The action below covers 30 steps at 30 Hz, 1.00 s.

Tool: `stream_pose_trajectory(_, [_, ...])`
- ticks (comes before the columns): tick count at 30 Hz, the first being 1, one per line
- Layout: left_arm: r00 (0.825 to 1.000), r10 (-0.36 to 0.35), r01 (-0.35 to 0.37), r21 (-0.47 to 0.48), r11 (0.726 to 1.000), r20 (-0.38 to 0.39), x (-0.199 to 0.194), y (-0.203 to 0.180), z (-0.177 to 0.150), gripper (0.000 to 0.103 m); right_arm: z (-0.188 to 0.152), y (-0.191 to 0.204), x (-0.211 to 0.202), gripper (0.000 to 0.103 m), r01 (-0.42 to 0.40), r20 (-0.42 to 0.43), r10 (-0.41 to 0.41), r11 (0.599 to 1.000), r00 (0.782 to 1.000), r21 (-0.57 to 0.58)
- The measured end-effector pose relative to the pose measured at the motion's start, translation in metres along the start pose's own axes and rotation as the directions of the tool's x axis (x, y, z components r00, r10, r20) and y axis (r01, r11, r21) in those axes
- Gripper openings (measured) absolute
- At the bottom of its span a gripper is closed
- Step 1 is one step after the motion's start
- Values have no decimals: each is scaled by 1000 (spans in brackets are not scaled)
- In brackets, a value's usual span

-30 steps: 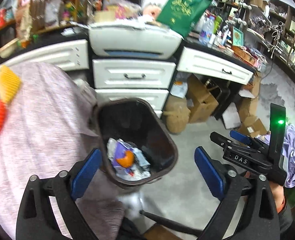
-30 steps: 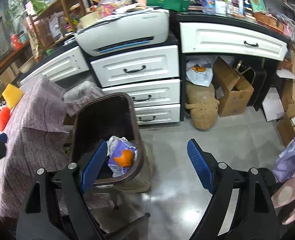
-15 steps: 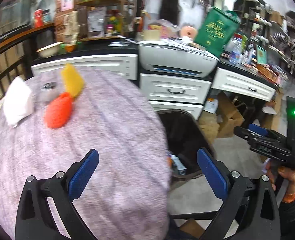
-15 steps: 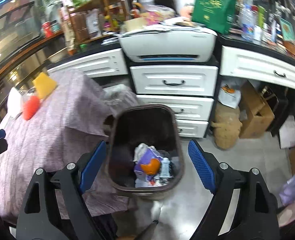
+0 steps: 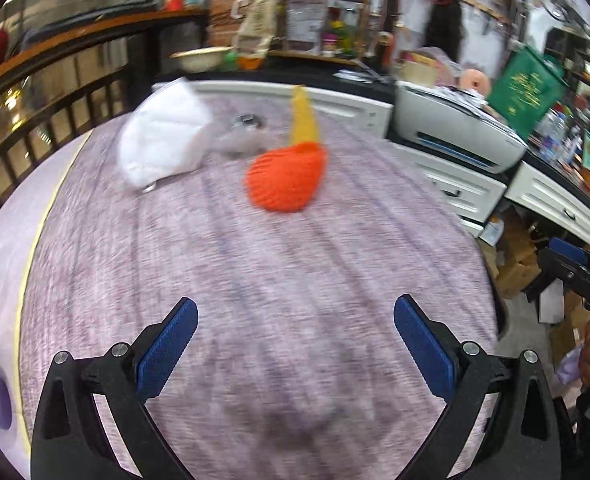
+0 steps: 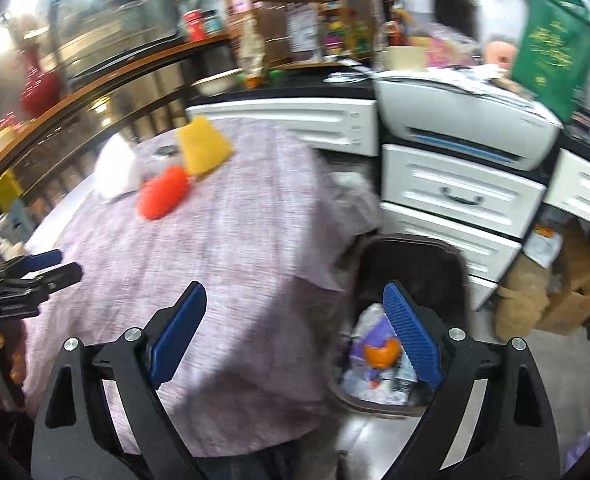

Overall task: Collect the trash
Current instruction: 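Move both grippers back over the table, then grasp the orange mesh net with the right gripper while the left grasps the white face mask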

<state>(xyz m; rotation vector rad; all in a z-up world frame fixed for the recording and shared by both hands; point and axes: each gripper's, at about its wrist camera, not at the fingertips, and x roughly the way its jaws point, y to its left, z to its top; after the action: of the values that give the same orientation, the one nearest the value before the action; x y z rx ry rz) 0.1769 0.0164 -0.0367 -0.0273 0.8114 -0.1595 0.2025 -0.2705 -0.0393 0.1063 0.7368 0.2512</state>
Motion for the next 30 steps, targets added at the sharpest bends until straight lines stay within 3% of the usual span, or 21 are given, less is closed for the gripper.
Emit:
stream_pose_trajectory(8, [999, 52, -50, -112, 992, 10, -1, 64, 17, 97, 27, 61, 38, 89, -125, -62, 120, 989, 991, -76])
stream_pose_trajectory(16, [990, 95, -76, -173, 982, 104, 20, 119, 64, 97, 52, 110, 85, 89, -183, -137, 164, 973, 977, -141])
stream_pose_trajectory(23, [984, 53, -32, -122, 992, 170, 54, 149, 105, 97, 78, 134, 137, 89, -205, -203, 174, 968, 964, -147])
stream_pose_trajectory(28, [993, -39, 45, -55, 997, 111, 86, 151, 121, 97, 92, 146, 172, 89, -204, -250, 166, 970, 954, -135])
stream_pose_trajectory(30, [994, -61, 65, -40, 997, 90, 94, 148, 119, 93, 97, 149, 185, 83, -188, -265, 149, 973, 953, -130])
